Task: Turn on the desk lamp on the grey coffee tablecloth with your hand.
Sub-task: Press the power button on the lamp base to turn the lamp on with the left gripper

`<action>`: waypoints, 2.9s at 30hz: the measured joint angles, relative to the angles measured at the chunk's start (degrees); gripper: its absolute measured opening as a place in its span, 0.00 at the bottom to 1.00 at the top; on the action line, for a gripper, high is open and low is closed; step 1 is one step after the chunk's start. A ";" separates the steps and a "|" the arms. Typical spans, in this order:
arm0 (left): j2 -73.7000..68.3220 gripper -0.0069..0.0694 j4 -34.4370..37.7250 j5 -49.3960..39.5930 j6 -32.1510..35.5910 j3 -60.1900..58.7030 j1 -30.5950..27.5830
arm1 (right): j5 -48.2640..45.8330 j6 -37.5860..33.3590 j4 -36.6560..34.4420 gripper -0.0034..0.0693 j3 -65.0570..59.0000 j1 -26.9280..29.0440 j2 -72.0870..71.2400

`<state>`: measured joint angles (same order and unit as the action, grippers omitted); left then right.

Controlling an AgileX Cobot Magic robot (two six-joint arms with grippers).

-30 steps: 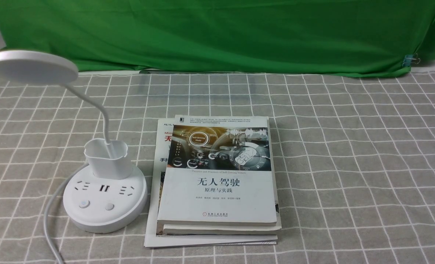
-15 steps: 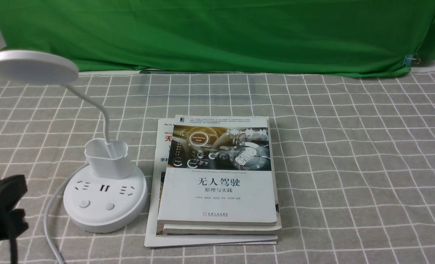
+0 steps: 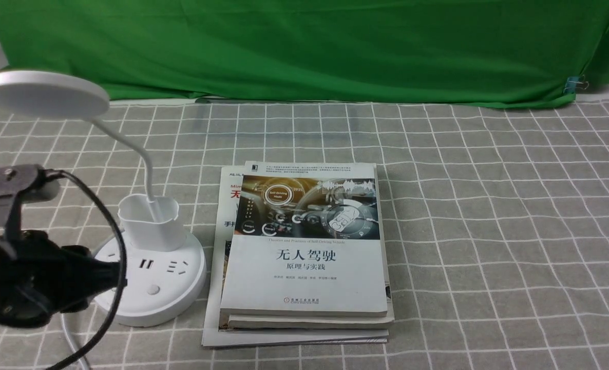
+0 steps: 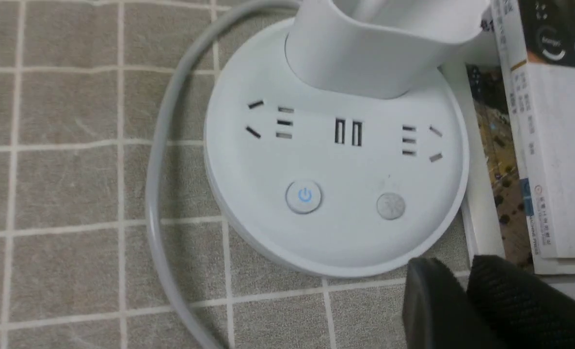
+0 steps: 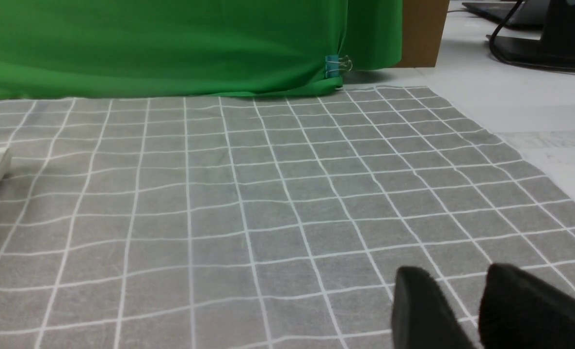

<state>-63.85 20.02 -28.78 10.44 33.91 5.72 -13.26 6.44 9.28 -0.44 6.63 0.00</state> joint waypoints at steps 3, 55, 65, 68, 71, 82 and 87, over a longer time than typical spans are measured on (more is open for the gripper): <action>-4.37 0.10 0.34 -1.20 2.07 2.40 0.37 | 0.00 0.00 0.00 0.38 0.00 0.00 0.00; -21.89 0.10 -20.93 8.92 -13.48 5.21 10.97 | 0.00 0.01 0.00 0.38 0.00 0.00 0.00; -21.23 0.10 -20.94 7.29 -13.43 8.03 10.97 | 0.00 0.01 0.00 0.38 0.00 0.00 0.00; -21.18 0.10 -20.94 7.15 -13.32 8.02 10.97 | 0.00 0.01 0.00 0.38 0.00 0.00 0.00; -21.64 0.10 -20.94 7.28 -13.32 7.97 10.97 | 0.00 0.01 0.00 0.38 0.00 0.00 0.00; -24.69 0.10 -20.44 8.97 -13.32 7.36 10.97 | 0.00 0.01 0.00 0.38 0.00 0.00 0.00; -24.94 0.10 -20.02 9.22 -13.12 7.37 10.97 | 0.00 0.01 0.00 0.38 0.00 0.00 0.00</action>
<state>-88.79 0.00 -19.56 -2.68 41.28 16.69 -13.26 6.45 9.28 -0.44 6.63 0.00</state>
